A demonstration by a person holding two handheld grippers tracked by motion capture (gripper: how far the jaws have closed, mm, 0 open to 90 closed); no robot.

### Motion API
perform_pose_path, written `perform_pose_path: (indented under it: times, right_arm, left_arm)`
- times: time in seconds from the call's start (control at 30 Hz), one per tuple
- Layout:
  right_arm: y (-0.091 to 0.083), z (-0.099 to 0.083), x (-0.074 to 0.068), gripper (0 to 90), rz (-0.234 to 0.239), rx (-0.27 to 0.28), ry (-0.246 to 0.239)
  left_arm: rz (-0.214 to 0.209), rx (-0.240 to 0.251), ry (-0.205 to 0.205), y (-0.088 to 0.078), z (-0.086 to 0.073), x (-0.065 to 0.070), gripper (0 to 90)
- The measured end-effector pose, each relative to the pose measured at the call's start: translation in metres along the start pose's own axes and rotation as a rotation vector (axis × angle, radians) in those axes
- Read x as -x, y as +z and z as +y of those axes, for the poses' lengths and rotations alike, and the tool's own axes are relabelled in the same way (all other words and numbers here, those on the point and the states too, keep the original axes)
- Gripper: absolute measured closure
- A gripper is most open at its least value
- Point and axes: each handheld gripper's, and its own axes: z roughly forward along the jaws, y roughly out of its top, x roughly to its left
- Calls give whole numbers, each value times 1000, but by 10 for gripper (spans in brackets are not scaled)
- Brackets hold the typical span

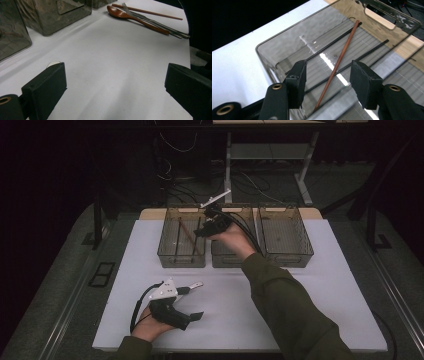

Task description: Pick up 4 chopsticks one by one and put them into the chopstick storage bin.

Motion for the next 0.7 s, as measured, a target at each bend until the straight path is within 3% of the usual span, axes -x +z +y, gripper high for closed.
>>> perform_pose_path:
  times: [0.33, 0.7]
  right_arm:
    - [-33, -27, 10, 427, 14, 15, 5]
    - [-69, -61, 15, 376, 31, 25, -21]
  left_arm:
    - [7, -9, 0, 0, 0, 0, 25]
    - [9, -8, -13, 1, 0, 0, 14]
